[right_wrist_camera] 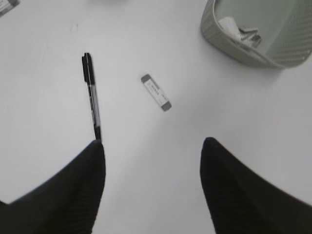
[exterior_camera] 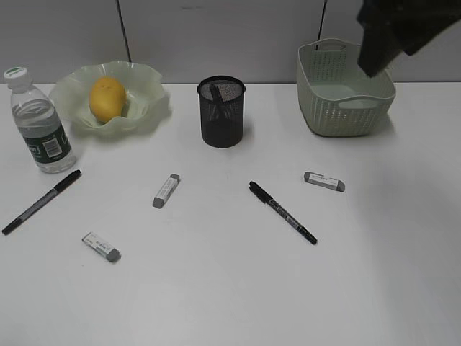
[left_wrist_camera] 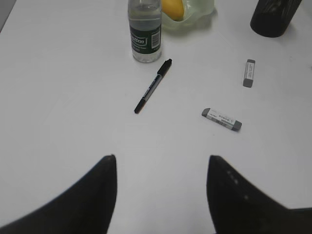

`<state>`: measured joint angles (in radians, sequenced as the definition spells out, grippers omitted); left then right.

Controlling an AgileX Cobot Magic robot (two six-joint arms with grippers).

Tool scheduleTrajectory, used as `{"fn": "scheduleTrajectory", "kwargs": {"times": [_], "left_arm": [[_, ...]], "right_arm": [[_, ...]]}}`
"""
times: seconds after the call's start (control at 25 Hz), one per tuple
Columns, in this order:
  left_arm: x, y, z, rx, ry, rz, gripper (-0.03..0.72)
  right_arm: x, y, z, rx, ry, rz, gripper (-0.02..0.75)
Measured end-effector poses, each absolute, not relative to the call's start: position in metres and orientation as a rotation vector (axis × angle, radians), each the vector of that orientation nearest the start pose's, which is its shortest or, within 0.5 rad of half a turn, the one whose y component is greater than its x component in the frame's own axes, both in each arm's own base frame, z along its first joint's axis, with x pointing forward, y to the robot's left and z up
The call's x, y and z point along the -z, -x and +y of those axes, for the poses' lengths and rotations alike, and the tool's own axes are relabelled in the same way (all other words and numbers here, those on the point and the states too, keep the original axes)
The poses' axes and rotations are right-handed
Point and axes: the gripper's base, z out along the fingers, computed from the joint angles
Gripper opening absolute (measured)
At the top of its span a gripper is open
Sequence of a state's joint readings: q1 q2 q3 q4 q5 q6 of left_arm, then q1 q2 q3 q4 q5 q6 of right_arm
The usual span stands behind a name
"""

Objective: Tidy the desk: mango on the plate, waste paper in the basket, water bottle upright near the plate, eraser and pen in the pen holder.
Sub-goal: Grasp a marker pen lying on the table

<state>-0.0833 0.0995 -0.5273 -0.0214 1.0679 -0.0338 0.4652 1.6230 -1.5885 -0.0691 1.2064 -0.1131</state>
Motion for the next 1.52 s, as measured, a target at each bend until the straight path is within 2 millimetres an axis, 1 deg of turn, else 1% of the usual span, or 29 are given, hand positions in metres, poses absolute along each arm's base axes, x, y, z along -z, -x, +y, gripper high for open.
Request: {"fn": "scheduleTrajectory", "kwargs": {"times": [0.04,0.08,0.12,0.28,0.36,0.64,0.72,0.76,0.88,0.96,1.24,1.4,1.52], "left_arm": [[-0.284,-0.007,-0.002,0.095,-0.053,2.124,0.445],[-0.284,-0.007,-0.002,0.095,-0.053,2.124,0.445],[-0.284,-0.007,-0.002,0.095,-0.053,2.124,0.445],[-0.284,-0.007,-0.002,0.095,-0.053,2.124,0.445],[-0.284,-0.007,-0.002,0.095,-0.053,2.124,0.445],[-0.284,-0.007,-0.002,0.095,-0.053,2.124,0.445],[-0.284,-0.007,-0.002,0.095,-0.053,2.124,0.445],[-0.284,-0.007,-0.002,0.095,-0.053,2.124,0.445],[-0.284,-0.007,-0.002,0.095,-0.053,2.124,0.445],[-0.284,-0.007,-0.002,0.095,-0.053,2.124,0.445],[-0.284,-0.007,-0.002,0.095,-0.053,2.124,0.445],[-0.284,-0.007,-0.002,0.095,-0.053,2.124,0.445],[-0.284,-0.008,-0.002,0.095,-0.053,2.127,0.445]], "right_arm": [[-0.359,-0.294,0.141,-0.011,0.778,2.599,0.49],[-0.358,-0.283,0.135,-0.011,0.77,2.612,0.49],[-0.36,-0.268,0.128,-0.016,0.75,2.61,0.49],[-0.355,-0.225,0.106,-0.039,0.688,2.597,0.49],[-0.344,-0.203,0.095,-0.049,0.658,2.6,0.49],[-0.302,-0.139,0.062,-0.082,0.519,2.625,0.49],[-0.293,-0.122,0.054,-0.096,0.472,2.618,0.49],[-0.29,-0.109,0.047,-0.105,0.449,2.59,0.49],[-0.28,-0.089,0.036,-0.12,0.406,2.554,0.49],[-0.278,-0.076,0.03,-0.141,0.384,2.511,0.49],[-0.292,-0.036,0.01,-0.234,0.322,2.25,0.49],[-0.294,-0.021,0.003,-0.265,0.302,2.15,0.49],[-0.294,-0.016,0.001,-0.275,0.295,2.119,0.49]]}}
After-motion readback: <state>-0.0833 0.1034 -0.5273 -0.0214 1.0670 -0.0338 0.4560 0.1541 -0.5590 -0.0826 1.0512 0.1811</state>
